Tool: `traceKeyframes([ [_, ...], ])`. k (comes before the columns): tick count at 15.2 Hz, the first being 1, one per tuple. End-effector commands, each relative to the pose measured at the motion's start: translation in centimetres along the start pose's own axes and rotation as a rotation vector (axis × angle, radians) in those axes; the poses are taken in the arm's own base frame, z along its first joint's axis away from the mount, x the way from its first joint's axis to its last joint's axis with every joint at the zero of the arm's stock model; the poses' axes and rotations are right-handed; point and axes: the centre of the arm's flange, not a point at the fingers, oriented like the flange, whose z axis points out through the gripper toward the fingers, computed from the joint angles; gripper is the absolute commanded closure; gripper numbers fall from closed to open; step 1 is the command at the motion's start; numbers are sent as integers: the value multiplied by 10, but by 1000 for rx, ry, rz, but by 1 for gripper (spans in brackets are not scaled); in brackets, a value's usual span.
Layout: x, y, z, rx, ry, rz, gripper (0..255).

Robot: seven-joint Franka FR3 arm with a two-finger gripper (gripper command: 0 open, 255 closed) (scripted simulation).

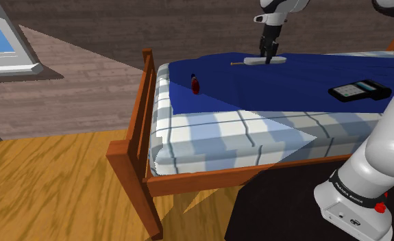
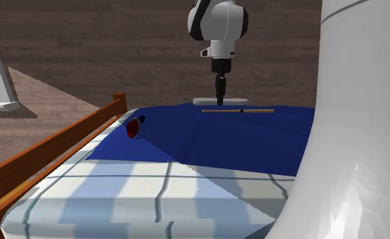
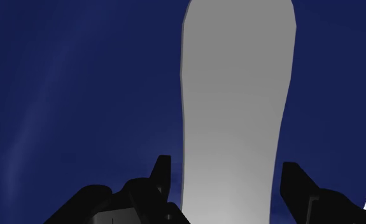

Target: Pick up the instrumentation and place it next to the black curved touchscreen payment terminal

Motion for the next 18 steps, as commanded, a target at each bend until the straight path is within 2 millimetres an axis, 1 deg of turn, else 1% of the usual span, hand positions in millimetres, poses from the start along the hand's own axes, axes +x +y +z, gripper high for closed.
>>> traceKeyframes([
  [1, -22, -19, 3, 0, 0, -1, 255],
  [18, -195, -162, 3, 0, 0, -1, 255],
])
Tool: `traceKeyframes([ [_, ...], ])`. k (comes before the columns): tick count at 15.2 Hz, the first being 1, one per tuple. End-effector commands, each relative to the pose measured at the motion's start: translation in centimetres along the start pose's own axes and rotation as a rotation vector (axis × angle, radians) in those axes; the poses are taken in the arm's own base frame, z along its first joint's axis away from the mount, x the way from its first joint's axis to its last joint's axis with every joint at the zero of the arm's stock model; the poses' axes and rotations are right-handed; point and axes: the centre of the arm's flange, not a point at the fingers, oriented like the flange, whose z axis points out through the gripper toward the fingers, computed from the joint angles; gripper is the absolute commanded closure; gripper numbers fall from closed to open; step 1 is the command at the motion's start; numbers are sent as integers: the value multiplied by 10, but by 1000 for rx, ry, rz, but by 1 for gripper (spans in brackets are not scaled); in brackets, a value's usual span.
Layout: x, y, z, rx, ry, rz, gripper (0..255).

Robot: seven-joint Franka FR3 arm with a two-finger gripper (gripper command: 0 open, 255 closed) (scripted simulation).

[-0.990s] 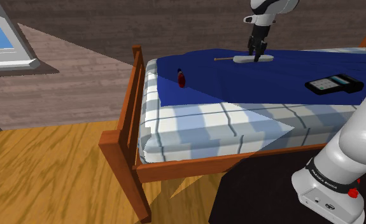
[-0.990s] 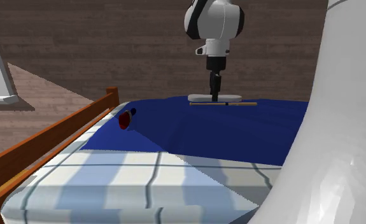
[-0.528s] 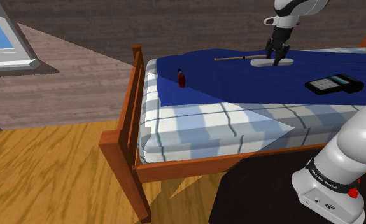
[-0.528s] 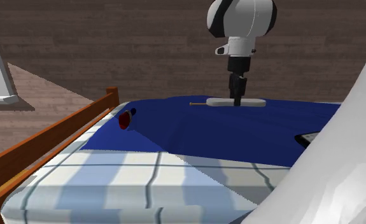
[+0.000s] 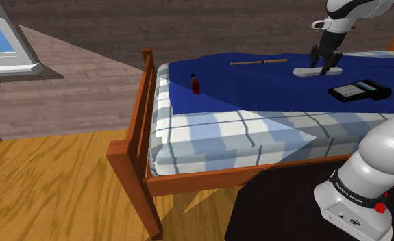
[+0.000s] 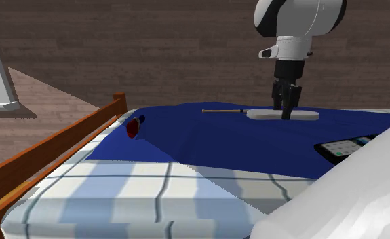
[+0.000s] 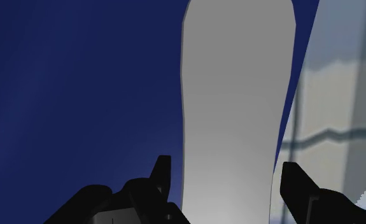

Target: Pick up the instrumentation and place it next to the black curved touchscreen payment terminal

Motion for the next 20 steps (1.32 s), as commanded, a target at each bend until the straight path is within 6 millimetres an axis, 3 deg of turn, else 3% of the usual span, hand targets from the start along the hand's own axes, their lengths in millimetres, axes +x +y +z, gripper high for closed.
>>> traceKeyframes([
  [1, -19, -18, 1, 0, 0, -1, 255],
  [7, -84, -72, 0, 0, 0, -1, 255],
  [20, -85, -71, 69, 0, 0, -1, 255],
])
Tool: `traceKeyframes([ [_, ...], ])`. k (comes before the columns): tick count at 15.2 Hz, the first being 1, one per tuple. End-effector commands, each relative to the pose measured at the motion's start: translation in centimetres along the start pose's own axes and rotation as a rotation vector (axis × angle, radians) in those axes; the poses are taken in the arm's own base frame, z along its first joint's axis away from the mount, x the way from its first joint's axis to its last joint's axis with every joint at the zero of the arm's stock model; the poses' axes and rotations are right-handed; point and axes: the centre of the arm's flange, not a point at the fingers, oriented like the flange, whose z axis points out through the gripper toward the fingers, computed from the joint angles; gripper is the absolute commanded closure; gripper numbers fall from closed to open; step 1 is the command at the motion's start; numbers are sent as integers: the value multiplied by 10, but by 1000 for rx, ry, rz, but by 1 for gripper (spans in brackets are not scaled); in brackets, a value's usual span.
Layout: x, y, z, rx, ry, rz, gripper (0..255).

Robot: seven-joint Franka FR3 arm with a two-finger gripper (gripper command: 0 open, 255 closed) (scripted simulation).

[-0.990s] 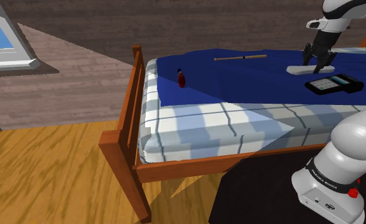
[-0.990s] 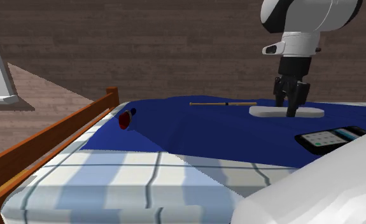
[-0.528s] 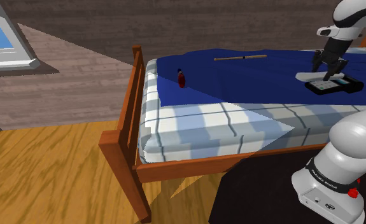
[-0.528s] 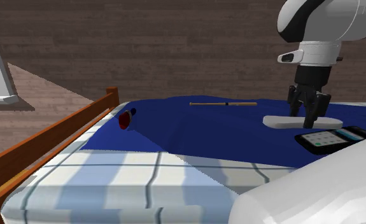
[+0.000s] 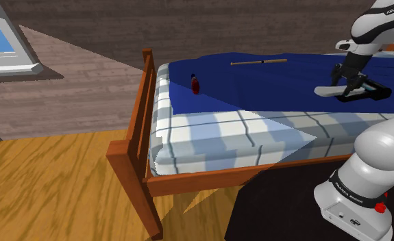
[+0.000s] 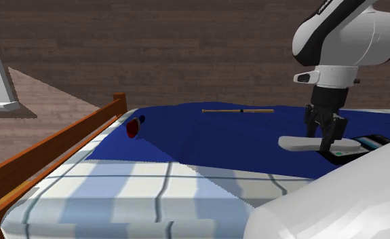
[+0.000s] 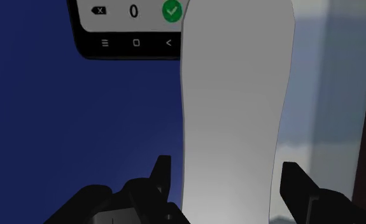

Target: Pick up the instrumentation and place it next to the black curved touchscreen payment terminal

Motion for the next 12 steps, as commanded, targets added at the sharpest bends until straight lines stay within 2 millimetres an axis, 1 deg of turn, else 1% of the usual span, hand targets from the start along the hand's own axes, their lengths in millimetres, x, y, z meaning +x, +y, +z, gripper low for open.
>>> traceKeyframes([
  [1, 0, 0, 10, -1, 0, 0, 255],
  [11, 0, 1, 63, -1, 0, 0, 255],
  [12, 0, 1, 66, -1, 0, 0, 255],
])
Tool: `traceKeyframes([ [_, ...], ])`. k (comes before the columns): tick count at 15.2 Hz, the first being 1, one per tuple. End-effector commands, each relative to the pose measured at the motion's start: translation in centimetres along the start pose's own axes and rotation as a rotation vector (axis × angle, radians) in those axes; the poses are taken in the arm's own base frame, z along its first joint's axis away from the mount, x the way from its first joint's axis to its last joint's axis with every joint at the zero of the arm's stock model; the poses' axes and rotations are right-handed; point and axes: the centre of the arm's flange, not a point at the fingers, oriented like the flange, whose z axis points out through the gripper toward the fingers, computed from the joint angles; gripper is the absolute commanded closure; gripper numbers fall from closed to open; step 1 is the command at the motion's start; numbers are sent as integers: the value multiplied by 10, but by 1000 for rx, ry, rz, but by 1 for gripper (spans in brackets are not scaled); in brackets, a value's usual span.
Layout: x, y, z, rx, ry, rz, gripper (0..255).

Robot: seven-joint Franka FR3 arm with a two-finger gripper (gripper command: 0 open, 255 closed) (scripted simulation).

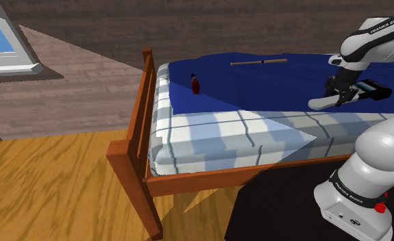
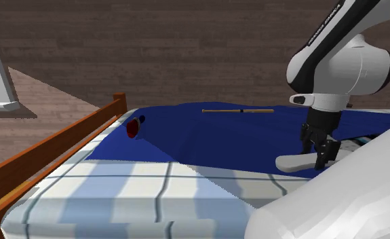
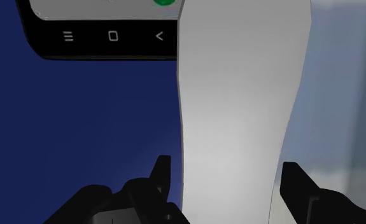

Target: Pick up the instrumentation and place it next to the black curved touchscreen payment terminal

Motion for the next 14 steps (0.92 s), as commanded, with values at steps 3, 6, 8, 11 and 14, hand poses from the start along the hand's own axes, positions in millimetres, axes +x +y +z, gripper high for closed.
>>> traceKeyframes([
  [3, 0, 0, 5, 4, 0, 1, 255],
  [6, 0, 0, 5, 4, 0, 1, 255],
  [8, 0, 0, 5, 4, 0, 1, 255],
  [11, 1, -1, 5, 4, 0, 1, 0],
  [14, 0, 0, 5, 4, 0, 1, 0],
])
